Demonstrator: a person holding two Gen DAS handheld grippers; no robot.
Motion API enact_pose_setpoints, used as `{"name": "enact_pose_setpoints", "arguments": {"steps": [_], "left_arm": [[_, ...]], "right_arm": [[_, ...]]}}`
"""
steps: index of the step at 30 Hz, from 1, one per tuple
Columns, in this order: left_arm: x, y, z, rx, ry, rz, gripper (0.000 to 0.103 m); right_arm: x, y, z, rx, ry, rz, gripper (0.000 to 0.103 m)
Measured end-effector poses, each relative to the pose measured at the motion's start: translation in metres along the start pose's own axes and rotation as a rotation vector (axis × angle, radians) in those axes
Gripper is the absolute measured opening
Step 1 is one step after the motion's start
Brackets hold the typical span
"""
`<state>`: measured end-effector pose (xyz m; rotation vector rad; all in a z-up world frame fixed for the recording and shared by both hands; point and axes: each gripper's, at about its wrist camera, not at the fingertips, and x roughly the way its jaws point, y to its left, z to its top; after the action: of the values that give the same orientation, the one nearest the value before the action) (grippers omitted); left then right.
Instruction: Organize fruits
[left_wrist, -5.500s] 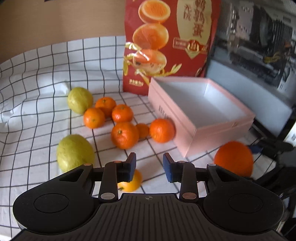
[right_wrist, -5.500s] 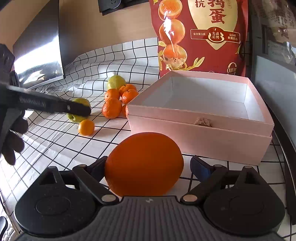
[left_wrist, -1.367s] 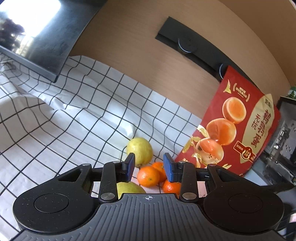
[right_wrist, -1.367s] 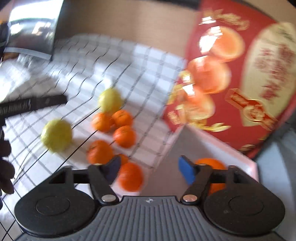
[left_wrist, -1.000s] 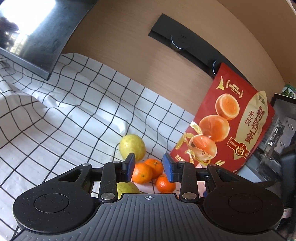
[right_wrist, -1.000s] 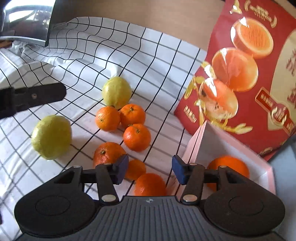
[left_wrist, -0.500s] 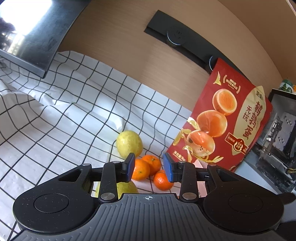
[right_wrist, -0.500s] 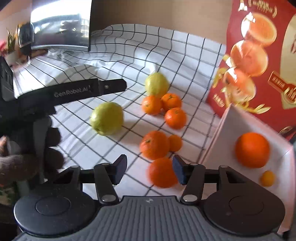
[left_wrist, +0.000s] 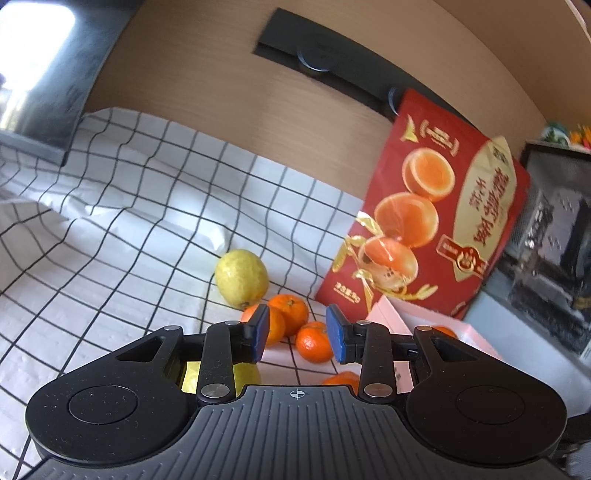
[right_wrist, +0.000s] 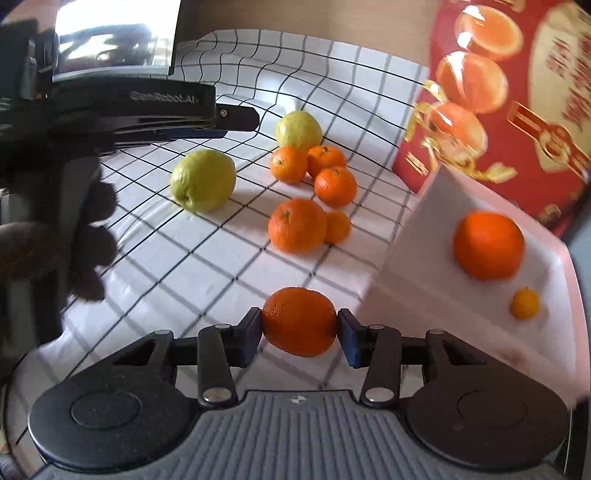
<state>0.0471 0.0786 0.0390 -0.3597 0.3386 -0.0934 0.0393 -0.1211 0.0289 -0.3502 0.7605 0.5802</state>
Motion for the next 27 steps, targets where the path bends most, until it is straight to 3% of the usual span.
{"name": "enact_pose_setpoints", "arguments": {"steps": [4, 9, 12, 13, 15, 16, 17, 20, 22, 25, 27], "left_arm": [[0.002, -0.011, -0.005, 0.059, 0.005, -0.021, 0.038], [0.008, -0.032, -0.015, 0.170, 0.037, -0.055, 0.038], [0.012, -0.047, -0.024, 0.260, 0.052, -0.036, 0.038], [0.012, -0.051, -0.027, 0.287, 0.053, -0.027, 0.038], [0.012, -0.056, -0.031, 0.323, 0.047, -0.015, 0.038], [0.011, -0.058, -0.033, 0.338, 0.042, -0.012, 0.038], [0.011, -0.059, -0.033, 0.344, 0.037, -0.010, 0.038], [0.008, -0.056, -0.030, 0.318, 0.013, -0.006, 0.038], [0.009, -0.049, -0.024, 0.231, 0.032, -0.033, 0.038], [0.024, -0.051, -0.017, 0.164, 0.161, -0.159, 0.038], [0.036, -0.061, -0.015, 0.153, 0.230, -0.163, 0.038]], "right_arm": [[-0.025, -0.024, -0.026, 0.049, -0.029, -0.001, 0.044], [-0.032, -0.057, -0.055, 0.120, -0.059, -0.083, 0.044], [-0.035, -0.073, -0.065, 0.195, -0.104, -0.022, 0.045], [-0.035, -0.075, -0.067, 0.207, -0.119, -0.010, 0.047], [-0.034, -0.078, -0.073, 0.230, -0.141, 0.004, 0.062], [-0.032, -0.080, -0.075, 0.245, -0.149, 0.007, 0.074], [-0.028, -0.081, -0.075, 0.258, -0.153, 0.010, 0.078], [-0.023, -0.086, -0.075, 0.293, -0.141, 0.030, 0.078], [-0.026, -0.086, -0.077, 0.297, -0.157, 0.037, 0.078], [-0.026, -0.084, -0.078, 0.292, -0.163, 0.034, 0.081], [-0.024, -0.082, -0.077, 0.284, -0.154, 0.032, 0.081]]}}
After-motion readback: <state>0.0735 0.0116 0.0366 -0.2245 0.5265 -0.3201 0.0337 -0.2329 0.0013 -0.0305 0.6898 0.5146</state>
